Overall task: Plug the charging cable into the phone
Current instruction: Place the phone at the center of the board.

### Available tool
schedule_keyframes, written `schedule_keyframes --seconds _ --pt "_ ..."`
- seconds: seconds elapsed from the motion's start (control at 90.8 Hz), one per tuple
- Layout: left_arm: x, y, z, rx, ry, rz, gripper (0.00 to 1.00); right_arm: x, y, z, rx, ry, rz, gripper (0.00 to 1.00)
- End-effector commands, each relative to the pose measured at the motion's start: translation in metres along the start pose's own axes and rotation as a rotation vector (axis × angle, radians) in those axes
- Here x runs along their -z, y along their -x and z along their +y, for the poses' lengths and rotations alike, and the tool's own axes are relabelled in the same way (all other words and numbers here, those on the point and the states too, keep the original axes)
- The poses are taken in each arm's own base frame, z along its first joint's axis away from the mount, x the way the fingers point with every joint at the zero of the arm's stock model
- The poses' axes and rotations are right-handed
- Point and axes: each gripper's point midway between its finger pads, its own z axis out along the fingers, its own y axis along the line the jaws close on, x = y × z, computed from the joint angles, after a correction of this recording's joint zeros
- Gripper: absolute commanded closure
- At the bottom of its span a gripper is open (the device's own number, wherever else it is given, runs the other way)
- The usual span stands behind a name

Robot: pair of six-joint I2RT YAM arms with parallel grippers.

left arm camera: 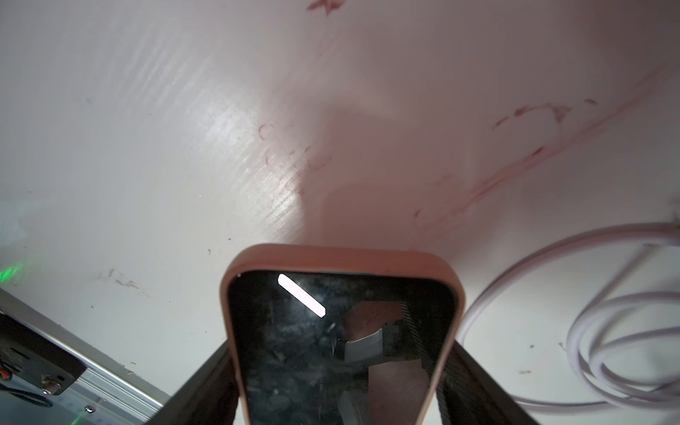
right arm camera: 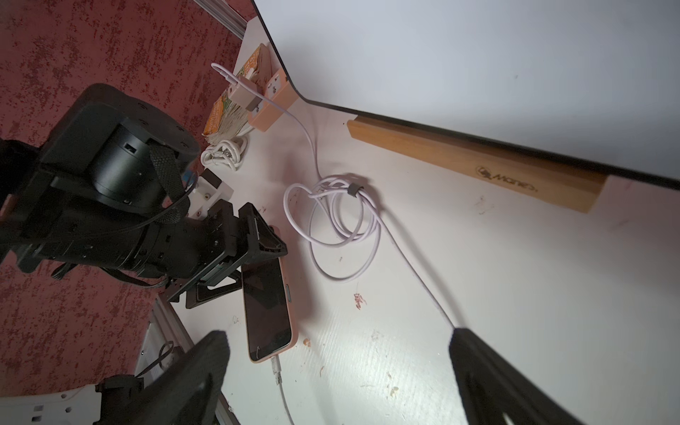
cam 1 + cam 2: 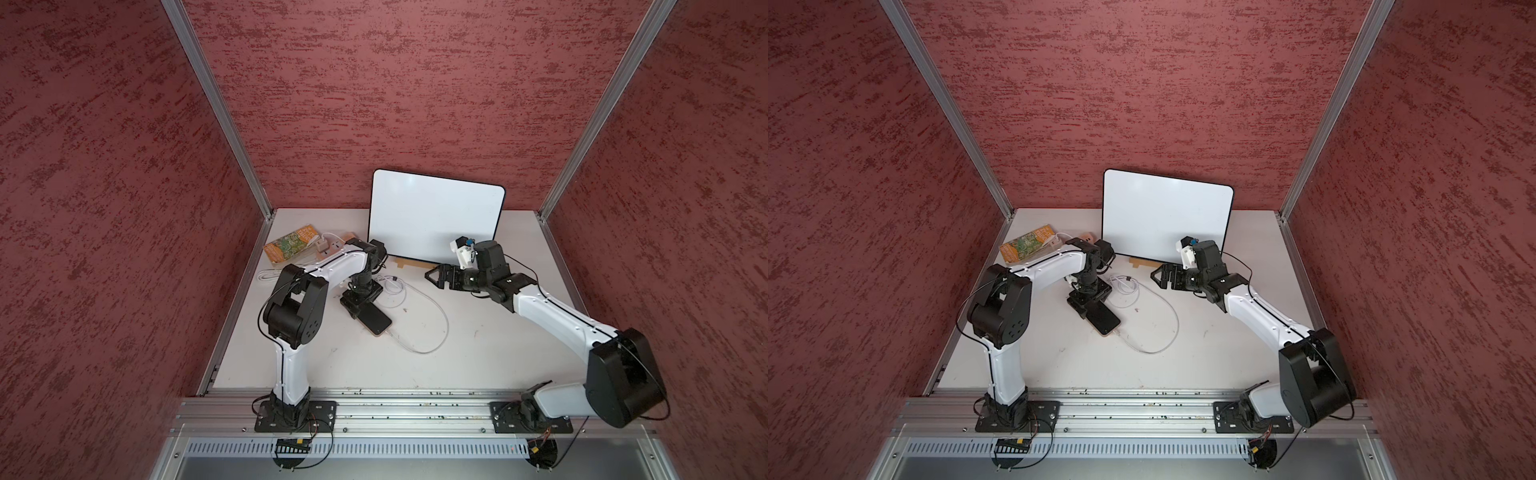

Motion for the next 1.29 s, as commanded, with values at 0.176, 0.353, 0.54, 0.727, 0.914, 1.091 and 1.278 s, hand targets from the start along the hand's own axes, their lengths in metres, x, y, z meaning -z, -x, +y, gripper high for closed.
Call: schedule_keyframes --seconds 0.176,0.353,0.54,0.727,0.914,1.091,1.278 --pt "-0.009 0.001 -0.006 0.008 0.016 0.008 1.0 -0.004 0.0 0.001 0.029 0.031 -0.001 0.01" --pt "-0.017 0.003 -0.007 0.013 0.028 0.01 1.0 -0.005 0.0 0.001 0.028 0.035 0.002 0.01" --pt "-0.023 0.006 -0.011 0.017 0.024 0.017 1.0 -0.007 -0.001 0.0 0.026 0.035 0.008 0.01" --pt "-0.031 0.009 -0.015 0.022 0.028 0.025 1.0 -0.008 -0.002 -0.001 0.028 0.035 0.012 0.01" --pt "-0.037 0.011 -0.02 0.025 0.02 0.038 1.0 -0.009 -0.002 -0.001 0.032 0.036 0.014 0.01" --pt "-0.039 0.013 -0.024 0.031 0.014 0.046 1.0 -0.01 -0.001 0.0 0.031 0.042 0.016 0.01" --pt "-0.041 0.016 -0.027 0.032 0.009 0.047 1.0 -0.01 0.001 0.002 0.035 0.043 0.016 0.01"
